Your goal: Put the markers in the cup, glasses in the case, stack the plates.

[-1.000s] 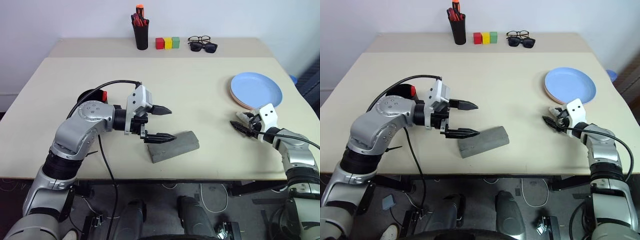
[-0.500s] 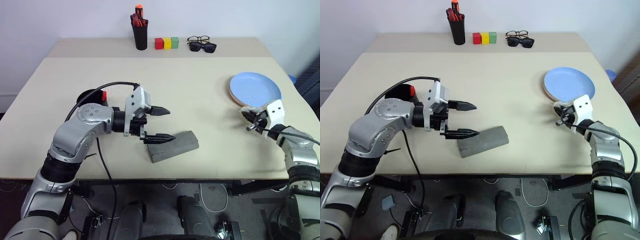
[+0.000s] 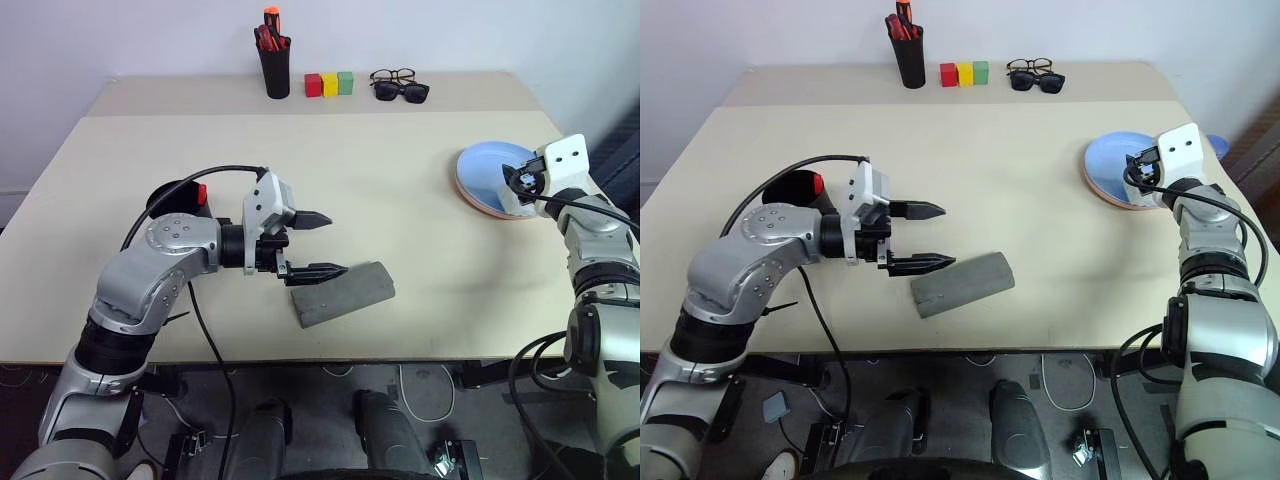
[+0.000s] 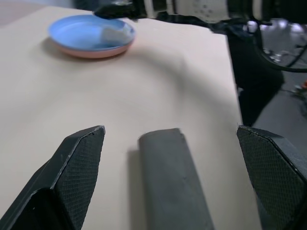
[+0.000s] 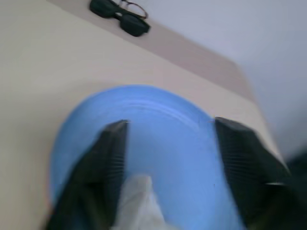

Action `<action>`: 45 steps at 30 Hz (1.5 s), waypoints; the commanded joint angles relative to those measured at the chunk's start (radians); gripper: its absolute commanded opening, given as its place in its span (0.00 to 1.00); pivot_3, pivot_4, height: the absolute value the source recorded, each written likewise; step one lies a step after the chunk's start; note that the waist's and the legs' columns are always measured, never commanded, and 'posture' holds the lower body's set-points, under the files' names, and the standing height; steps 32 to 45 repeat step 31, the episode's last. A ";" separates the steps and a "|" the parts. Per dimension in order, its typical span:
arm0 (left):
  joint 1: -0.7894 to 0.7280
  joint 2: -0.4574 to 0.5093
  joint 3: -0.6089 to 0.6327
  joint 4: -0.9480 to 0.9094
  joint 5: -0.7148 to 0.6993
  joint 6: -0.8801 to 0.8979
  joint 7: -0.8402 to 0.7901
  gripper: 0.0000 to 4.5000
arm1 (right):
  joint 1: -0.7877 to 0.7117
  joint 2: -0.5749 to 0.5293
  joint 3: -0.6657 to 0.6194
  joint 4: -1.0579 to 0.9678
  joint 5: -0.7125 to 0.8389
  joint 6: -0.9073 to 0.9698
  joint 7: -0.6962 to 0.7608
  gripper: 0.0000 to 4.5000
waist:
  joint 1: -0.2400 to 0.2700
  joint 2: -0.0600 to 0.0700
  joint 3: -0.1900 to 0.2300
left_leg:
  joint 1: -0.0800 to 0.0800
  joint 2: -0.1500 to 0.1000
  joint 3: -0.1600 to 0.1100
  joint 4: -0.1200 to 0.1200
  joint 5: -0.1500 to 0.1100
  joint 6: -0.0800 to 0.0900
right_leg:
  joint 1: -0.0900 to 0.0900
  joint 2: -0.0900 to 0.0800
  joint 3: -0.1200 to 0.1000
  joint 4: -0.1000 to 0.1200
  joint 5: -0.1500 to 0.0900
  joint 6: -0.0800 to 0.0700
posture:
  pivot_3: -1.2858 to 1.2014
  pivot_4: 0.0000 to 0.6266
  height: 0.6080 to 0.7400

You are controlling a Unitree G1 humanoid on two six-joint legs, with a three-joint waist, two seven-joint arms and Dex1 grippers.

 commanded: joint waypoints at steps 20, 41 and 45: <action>0.350 -0.083 0.129 -0.025 0.077 -0.340 0.106 1.00 | 1.035 -0.187 -0.476 -1.215 0.579 0.473 0.608 0.74 | 0.024 0.003 -0.002 | 0.002 0.000 0.001 0.001 0.000 0.000 | 0.002 0.000 0.001 0.000 -0.002 -0.002 | 0.52 0.24 1.00; 0.484 -0.006 0.169 -0.077 0.061 -0.333 0.081 1.00 | 1.296 -0.065 -0.607 -1.382 0.611 0.531 0.579 0.74 | 0.027 0.002 -0.002 | 0.000 0.001 0.003 0.006 -0.001 0.000 | 0.002 -0.001 0.002 -0.002 -0.003 0.000 | 0.52 0.24 1.00; 0.484 -0.006 0.169 -0.077 0.061 -0.333 0.081 1.00 | 1.296 -0.065 -0.607 -1.382 0.611 0.531 0.579 0.74 | 0.027 0.002 -0.002 | 0.000 0.001 0.003 0.006 -0.001 0.000 | 0.002 -0.001 0.002 -0.002 -0.003 0.000 | 0.52 0.24 1.00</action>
